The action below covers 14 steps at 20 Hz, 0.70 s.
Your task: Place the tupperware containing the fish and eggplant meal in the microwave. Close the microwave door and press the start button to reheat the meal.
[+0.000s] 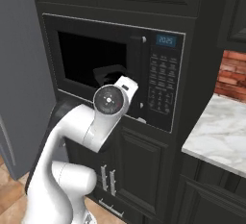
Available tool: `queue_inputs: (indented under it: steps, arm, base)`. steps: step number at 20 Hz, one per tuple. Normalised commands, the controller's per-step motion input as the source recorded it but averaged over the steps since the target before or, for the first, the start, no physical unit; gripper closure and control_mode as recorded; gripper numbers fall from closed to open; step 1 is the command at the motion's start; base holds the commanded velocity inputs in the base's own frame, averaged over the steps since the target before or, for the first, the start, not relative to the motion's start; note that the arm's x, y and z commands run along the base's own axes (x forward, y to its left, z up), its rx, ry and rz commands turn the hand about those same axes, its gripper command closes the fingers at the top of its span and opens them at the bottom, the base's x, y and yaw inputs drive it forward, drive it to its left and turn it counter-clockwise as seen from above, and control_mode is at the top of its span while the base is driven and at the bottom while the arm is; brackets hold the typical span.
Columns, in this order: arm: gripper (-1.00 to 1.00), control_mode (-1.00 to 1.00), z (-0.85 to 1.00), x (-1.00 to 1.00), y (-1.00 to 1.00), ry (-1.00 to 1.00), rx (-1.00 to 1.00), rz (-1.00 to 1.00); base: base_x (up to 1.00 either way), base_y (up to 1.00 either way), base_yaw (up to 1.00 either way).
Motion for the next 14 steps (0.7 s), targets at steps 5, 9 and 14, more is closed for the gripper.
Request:
queue_inputs:
  steps: [5, 9, 14]
  arm:
    - [1.00, -1.00, 0.00, -0.54, -0.32, 0.00, 0.00, 0.16]
    - [1.00, -1.00, 0.00, -0.47, -0.24, 0.00, 0.00, 0.13]
    - [1.00, -1.00, -0.01, 0.07, -0.12, -0.01, -0.02, -0.03]
  base:
    - [0.00, 0.00, 0.00]
    - [0.00, 0.00, 0.00]
    - [0.00, 0.00, 0.00]
